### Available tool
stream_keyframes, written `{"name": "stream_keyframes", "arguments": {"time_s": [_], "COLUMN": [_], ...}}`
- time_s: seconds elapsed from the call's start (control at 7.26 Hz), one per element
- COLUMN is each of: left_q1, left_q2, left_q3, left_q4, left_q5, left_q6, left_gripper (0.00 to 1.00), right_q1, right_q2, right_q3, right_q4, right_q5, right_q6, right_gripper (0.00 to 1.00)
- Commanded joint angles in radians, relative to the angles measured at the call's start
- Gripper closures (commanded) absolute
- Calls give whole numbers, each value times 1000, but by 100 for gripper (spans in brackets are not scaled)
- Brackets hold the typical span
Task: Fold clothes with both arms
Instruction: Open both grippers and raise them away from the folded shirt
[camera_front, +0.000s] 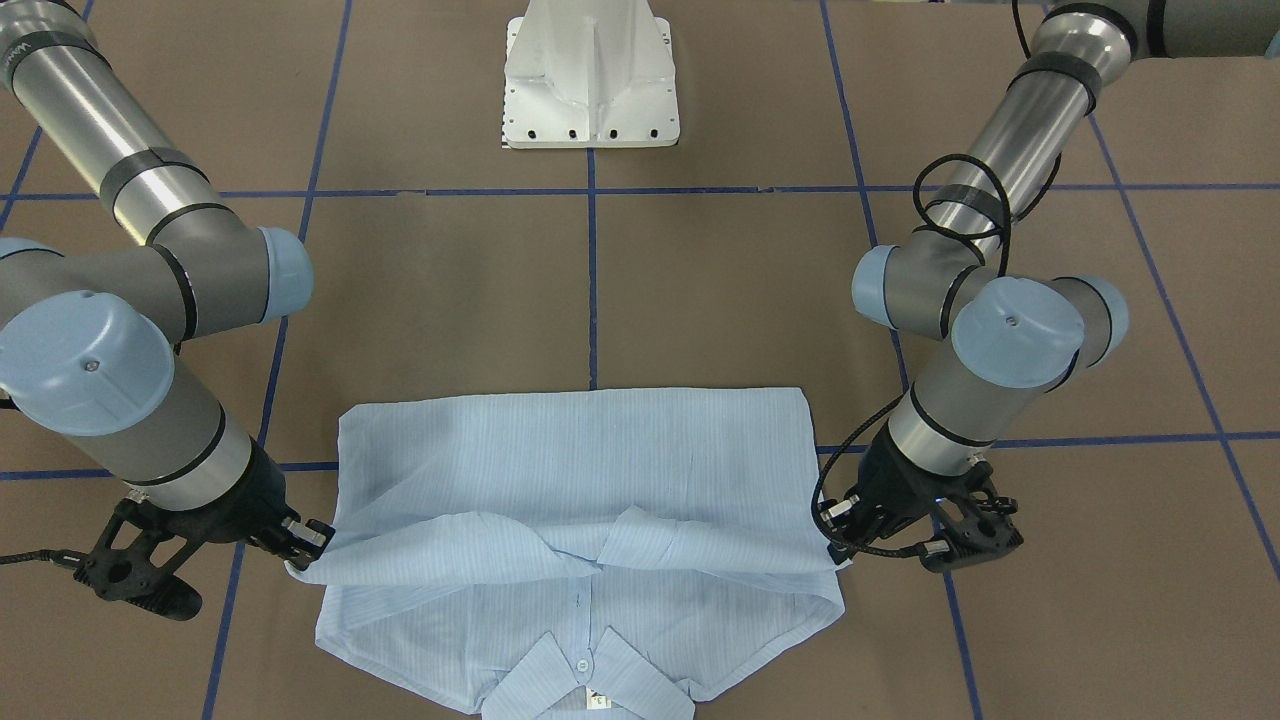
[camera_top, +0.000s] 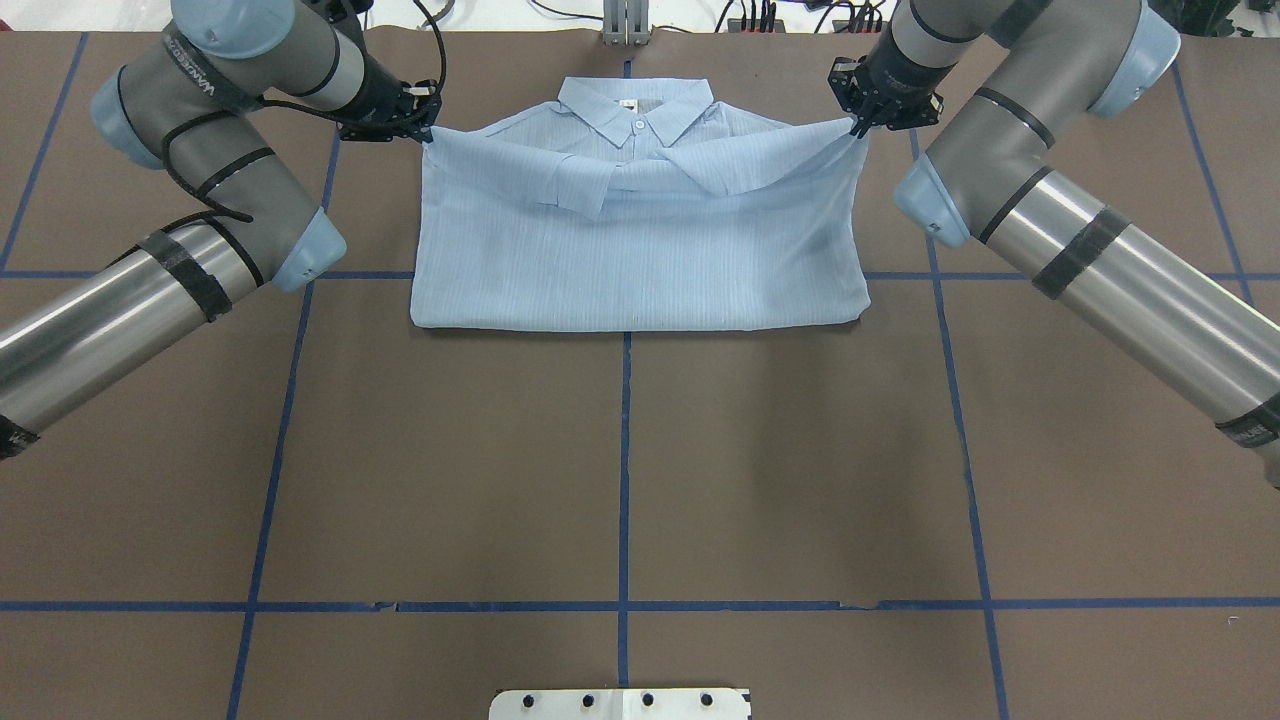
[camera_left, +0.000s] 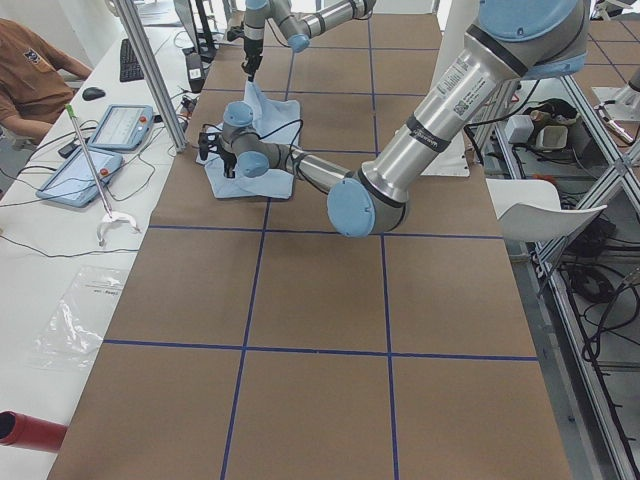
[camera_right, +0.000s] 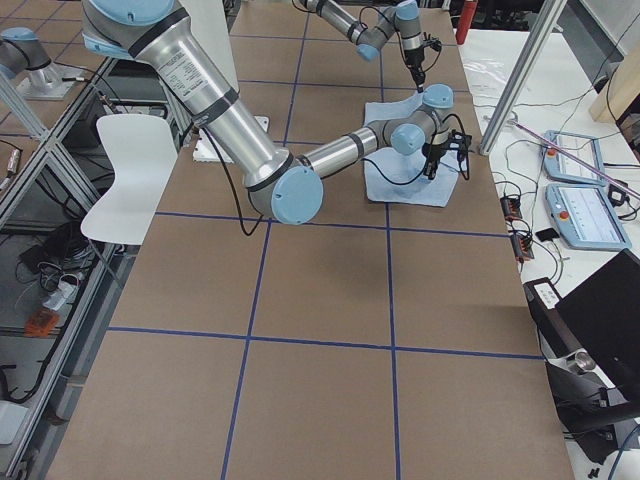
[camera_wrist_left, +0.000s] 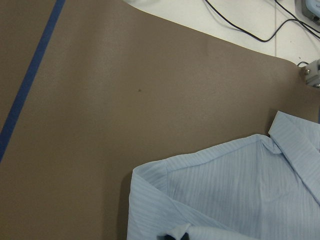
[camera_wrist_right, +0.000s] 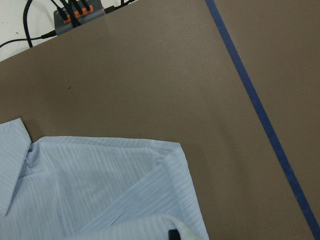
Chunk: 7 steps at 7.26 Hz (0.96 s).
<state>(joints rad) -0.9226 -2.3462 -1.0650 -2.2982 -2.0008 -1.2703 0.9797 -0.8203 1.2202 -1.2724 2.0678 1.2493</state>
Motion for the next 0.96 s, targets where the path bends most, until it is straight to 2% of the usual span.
{"name": "stream_keyframes", "arguments": {"time_s": [0.0,0.14,0.28,0.41,0.55,0.69,0.83], "left_q1": [1,1,-4,-15,-50,-86,-106], "left_q2": [-22,-21,-18,-10,52,115,142], "left_q3": [25,23,22,19,-47,-138,-168], "left_q4": [-9,-9,-4,-4,-3,8,19], "left_q5": [-1,-1,-1,1,-6,-21,-53], "left_q6": [0,2,2,9,15,37,57], "left_gripper": [100,100,100,10,0,0,0], "right_q1": [-3,-3,-10,-9,-4,-3,-3], "right_q2": [24,32,32,14,-29,-64,-86], "right_q3": [-24,-24,-30,-47,-39,-21,10], "right_q4": [2,4,43,106,145,168,168], "right_q5": [-2,-2,-6,1,8,9,33], "right_q6": [-1,-1,-2,-17,-103,-120,-120], "right_gripper": [100,97,14,0,0,0,0]}}
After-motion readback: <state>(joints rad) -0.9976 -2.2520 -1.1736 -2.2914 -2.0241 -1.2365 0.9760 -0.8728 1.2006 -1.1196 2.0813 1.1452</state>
